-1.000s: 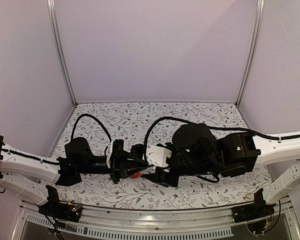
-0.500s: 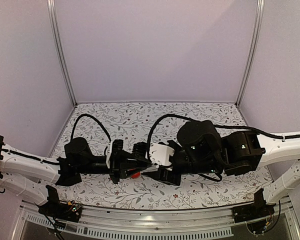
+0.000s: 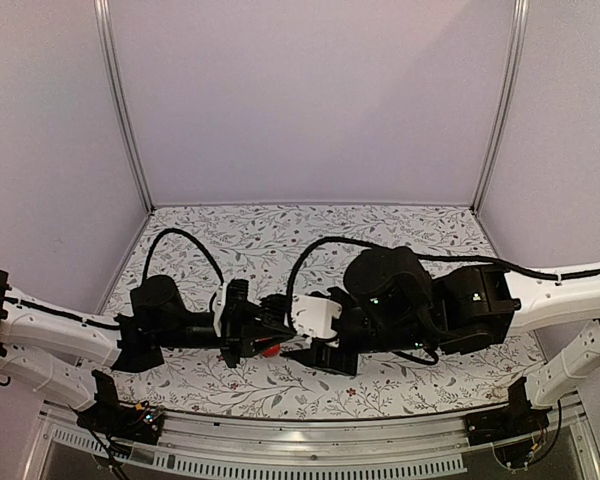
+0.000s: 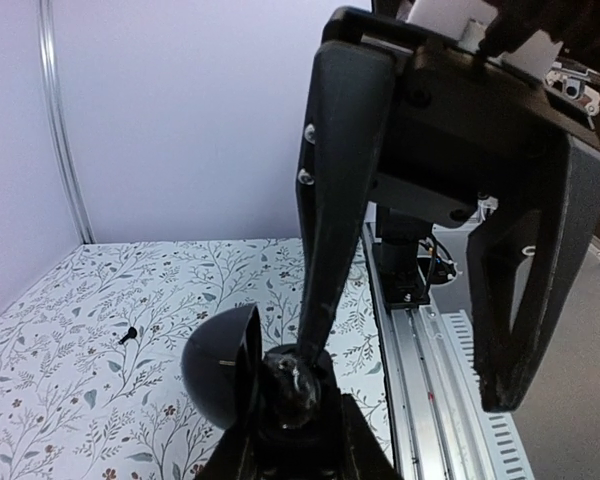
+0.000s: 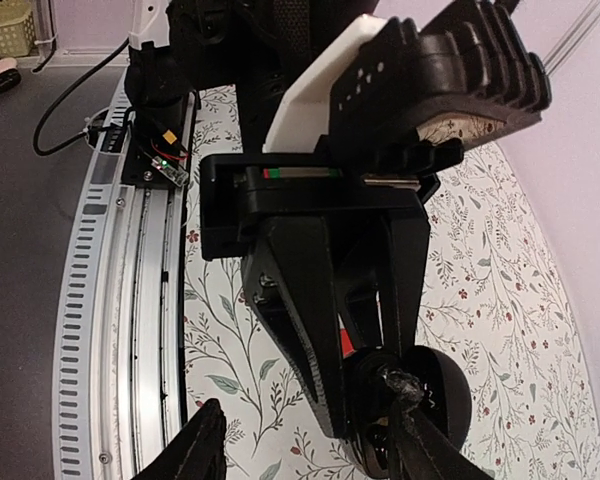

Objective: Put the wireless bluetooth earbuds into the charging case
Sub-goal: Adjust the left earbud in the left side groove of the charging case, then move the right earbud to the center of the board.

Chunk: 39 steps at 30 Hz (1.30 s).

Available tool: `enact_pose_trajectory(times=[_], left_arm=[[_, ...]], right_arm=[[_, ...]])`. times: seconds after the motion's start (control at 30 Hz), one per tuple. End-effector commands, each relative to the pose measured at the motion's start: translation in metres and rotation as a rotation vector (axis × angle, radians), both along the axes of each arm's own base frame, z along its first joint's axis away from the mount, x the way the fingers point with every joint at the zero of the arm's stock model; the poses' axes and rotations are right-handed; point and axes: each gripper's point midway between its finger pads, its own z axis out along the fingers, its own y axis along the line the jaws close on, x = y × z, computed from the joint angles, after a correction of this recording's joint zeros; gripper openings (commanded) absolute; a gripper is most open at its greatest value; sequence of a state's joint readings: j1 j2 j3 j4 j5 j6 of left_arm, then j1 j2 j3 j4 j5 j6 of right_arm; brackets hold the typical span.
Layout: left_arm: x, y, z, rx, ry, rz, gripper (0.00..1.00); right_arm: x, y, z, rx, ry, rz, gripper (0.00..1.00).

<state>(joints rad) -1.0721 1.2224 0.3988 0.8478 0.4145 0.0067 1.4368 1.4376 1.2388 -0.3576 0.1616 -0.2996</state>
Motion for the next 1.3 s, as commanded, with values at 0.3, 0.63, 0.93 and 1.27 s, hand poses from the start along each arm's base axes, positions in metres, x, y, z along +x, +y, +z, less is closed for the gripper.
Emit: enact_pose_trajectory(times=[0.3,0.63,0.93,1.27], left_arm=[[0.003,0.001,0.003,-0.018,-0.009,0.013,0.01],[0.014,0.01,0.002,-0.036,0.013,0.061,0.01],[0.017,0.013,0.005,-0.044,0.013,0.07,0.01],[0.018,0.016,0.007,-0.051,0.011,0.076,0.01]], right_arm=[[-0.001,-0.006,0.001,0.001,0.022,-0.001,0.53],[0.069,-0.061,0.063,0.265,0.114,-0.226,0.55],[0.209,-0.179,0.032,0.328,0.26,-0.76,0.56],[0.273,-0.257,-0.11,0.243,0.515,-1.081,0.5]])
